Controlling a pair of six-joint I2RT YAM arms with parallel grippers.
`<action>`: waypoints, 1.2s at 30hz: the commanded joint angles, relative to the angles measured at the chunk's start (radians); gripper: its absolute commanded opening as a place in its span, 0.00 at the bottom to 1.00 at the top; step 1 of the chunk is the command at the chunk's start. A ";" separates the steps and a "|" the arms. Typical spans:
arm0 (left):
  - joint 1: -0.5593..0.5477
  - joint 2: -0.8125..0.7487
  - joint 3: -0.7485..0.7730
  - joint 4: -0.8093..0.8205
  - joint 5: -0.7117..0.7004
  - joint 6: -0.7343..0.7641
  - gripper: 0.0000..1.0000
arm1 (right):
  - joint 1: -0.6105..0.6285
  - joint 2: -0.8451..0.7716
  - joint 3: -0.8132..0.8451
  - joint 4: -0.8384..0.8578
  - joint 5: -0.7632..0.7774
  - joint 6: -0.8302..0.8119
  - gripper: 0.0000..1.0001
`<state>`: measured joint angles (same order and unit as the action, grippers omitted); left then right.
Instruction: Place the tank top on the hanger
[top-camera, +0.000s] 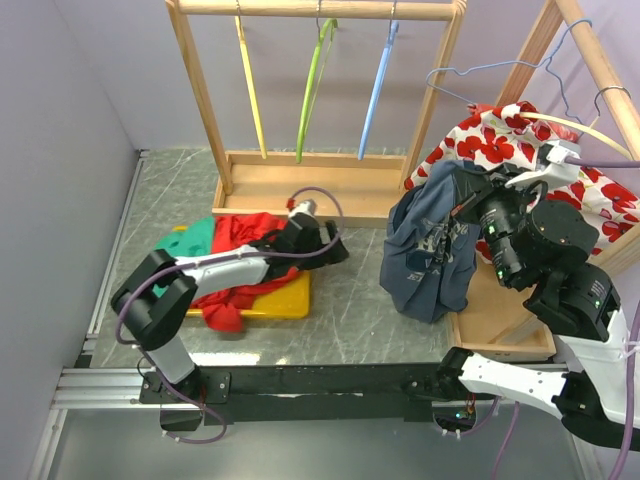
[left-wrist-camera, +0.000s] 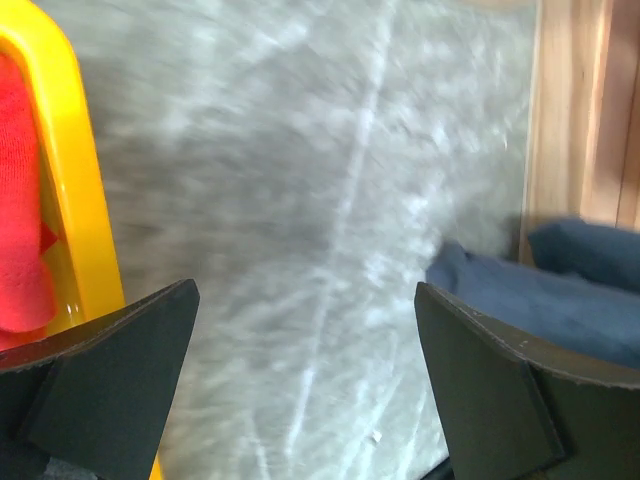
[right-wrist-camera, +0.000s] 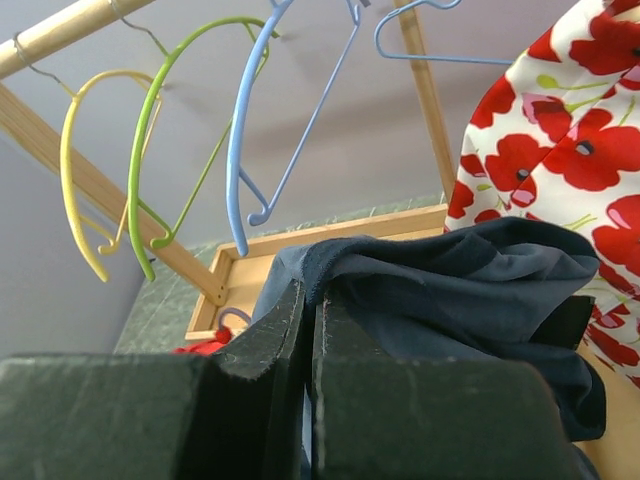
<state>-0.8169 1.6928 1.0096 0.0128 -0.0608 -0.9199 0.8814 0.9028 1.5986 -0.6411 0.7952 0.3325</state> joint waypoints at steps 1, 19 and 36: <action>0.079 -0.045 -0.147 -0.205 -0.094 0.027 1.00 | 0.004 0.004 -0.002 0.052 -0.022 0.020 0.00; 0.306 -0.452 -0.235 -0.275 0.008 0.087 0.99 | 0.085 0.154 -0.187 0.164 -0.350 0.180 0.00; 0.176 -0.476 -0.189 -0.382 -0.022 0.178 0.96 | 0.250 -0.128 -0.876 0.196 -0.145 0.424 0.81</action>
<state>-0.5774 1.2076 0.8268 -0.3412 -0.0505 -0.7589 1.2160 0.7658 0.6075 -0.4767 0.6075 0.8207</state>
